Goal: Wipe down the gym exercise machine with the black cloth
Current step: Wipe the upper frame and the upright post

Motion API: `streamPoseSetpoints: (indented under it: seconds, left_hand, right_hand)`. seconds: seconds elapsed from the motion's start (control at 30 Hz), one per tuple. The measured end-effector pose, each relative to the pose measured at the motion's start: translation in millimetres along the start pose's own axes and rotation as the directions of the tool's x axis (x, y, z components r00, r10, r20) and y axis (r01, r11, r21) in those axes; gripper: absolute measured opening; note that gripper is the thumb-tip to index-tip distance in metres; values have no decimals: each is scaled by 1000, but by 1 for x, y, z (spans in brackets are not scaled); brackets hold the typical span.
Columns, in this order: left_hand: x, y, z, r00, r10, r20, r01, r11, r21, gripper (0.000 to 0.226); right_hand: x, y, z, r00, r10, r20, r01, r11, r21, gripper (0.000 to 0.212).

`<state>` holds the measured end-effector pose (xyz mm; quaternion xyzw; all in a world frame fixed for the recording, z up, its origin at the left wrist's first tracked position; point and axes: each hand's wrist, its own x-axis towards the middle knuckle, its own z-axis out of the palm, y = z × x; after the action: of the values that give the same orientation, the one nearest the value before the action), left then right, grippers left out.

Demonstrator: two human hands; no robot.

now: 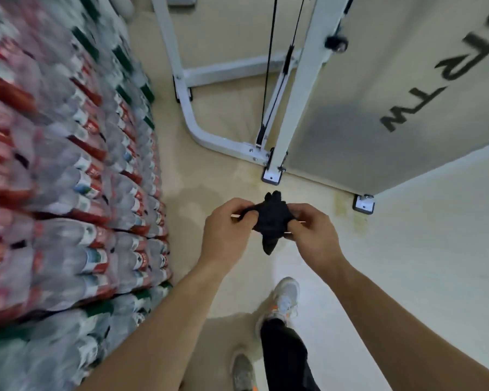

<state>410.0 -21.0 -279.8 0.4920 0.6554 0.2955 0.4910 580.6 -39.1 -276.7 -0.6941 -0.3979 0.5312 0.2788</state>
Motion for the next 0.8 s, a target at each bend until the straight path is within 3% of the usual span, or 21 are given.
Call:
streamPoseSetpoints:
  seconds: [0.33, 0.47, 0.63, 0.73, 0.8]
  left_hand:
    - [-143, 190, -31, 991, 128, -27, -130, 989, -77, 10]
    - [-178, 253, -8, 982, 186, 33, -184, 982, -51, 6]
    - [-202, 312, 55, 949, 290, 121, -304, 946, 115, 7]
    - [-215, 351, 107, 922, 308, 235, -353, 918, 180, 5]
    - [-224, 377, 143, 900, 269, 344, -357, 907, 225, 16]
  right_hand:
    - [-172, -134, -141, 968, -245, -51, 204, 889, -410, 2]
    - [-219, -159, -212, 958, -280, -63, 217, 850, -480, 12]
    - [-251, -161, -303, 941, -332, -70, 228, 772, -593, 34]
    - [-262, -155, -370, 948, -316, -43, 227, 764, -603, 38]
    - [-268, -151, -421, 956, -291, -16, 235, 800, -552, 36]
